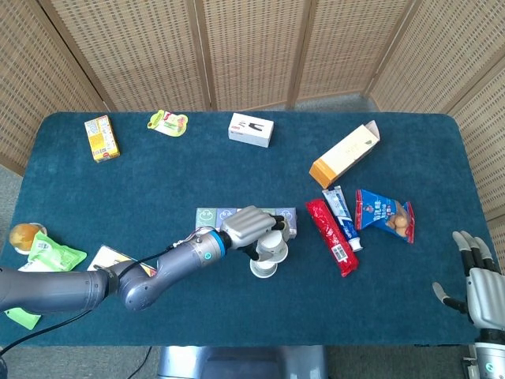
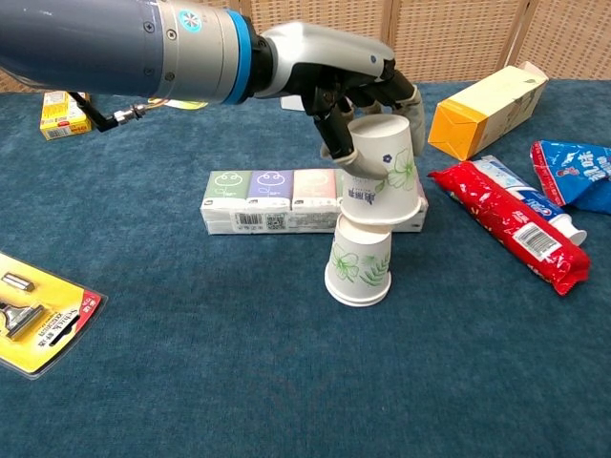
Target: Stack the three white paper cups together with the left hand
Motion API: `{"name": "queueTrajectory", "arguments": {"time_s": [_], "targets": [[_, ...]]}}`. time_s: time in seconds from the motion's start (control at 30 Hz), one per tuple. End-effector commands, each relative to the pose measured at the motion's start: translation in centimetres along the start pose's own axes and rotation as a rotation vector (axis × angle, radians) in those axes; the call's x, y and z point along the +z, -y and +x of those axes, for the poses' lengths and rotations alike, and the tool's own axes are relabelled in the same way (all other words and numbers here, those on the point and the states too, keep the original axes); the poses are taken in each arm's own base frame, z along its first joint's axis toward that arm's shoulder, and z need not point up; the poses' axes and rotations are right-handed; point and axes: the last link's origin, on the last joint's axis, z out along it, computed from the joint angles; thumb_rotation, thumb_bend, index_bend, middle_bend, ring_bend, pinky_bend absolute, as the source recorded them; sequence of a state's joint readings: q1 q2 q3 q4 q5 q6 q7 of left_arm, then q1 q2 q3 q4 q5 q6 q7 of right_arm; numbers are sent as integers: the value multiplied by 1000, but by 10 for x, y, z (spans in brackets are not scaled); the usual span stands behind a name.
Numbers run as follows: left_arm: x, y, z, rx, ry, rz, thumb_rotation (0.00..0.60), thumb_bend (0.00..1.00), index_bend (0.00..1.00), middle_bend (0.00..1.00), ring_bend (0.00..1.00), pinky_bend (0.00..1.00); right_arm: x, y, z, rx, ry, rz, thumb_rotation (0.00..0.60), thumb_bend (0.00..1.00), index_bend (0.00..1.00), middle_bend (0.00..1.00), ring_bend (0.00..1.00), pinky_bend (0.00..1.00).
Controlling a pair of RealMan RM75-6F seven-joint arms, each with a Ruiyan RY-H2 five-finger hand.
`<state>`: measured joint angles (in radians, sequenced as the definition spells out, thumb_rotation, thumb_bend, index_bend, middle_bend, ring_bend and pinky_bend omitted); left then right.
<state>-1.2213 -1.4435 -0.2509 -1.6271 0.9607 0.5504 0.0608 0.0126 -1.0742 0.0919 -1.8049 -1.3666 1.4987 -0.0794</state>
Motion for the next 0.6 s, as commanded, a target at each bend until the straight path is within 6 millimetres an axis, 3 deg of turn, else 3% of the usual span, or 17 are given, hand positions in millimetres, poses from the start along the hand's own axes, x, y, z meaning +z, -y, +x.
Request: {"name": "queueTrajectory", "arguments": {"time_s": [0.03,0.6], "targets": [[-1,0,-1,-1,7,1,600,400,356,273,367,607,-1,0,1,1,-2,0,600,283,0,80,0,310],[-6,-2,-9,41,84,6,600,400,356,273,353,594,-3,-1,1,7,-6,0,600,286,0,80,0,310]]}}
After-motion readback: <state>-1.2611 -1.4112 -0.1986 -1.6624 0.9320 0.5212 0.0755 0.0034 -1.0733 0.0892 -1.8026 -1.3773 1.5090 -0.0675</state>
